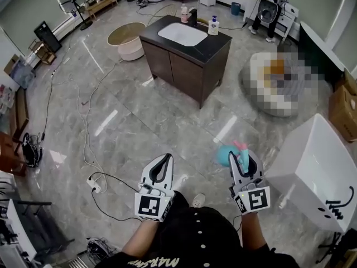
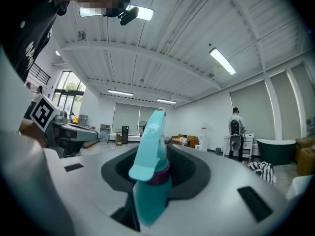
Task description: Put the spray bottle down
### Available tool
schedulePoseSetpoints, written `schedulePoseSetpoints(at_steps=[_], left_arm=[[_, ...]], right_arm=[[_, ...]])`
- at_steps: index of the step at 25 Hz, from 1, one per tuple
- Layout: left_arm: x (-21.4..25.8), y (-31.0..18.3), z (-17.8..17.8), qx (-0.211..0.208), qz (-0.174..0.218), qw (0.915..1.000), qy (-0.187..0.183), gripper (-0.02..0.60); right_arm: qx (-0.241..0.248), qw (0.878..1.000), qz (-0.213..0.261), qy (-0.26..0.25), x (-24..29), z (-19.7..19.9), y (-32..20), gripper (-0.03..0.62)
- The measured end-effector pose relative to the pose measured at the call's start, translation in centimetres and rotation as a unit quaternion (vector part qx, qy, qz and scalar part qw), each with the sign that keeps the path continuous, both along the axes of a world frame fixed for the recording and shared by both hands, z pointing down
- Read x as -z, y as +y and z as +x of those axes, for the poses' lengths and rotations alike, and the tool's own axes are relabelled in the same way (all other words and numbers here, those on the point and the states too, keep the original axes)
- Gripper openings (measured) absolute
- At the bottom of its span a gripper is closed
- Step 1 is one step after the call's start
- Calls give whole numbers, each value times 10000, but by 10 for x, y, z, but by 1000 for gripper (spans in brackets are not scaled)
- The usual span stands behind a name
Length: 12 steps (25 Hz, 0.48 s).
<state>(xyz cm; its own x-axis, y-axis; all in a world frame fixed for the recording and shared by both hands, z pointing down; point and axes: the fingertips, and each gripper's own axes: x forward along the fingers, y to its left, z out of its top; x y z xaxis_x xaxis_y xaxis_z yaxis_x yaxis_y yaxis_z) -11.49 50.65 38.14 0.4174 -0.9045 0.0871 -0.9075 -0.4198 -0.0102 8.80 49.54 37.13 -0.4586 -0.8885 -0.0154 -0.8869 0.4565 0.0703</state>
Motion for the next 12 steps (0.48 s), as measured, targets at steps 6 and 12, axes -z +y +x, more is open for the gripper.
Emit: schedulePoseSetpoints(at_steps=[6,12], left_arm=[[-9,-11,7,-31,-197,9998,-17,16],[-14,-57,7,50,-90,9999,34,16]], right_arm=[[34,10000,-46,-29,-7,3,-22,126],[-23,10000,-45,16,-15,9,-64,126]])
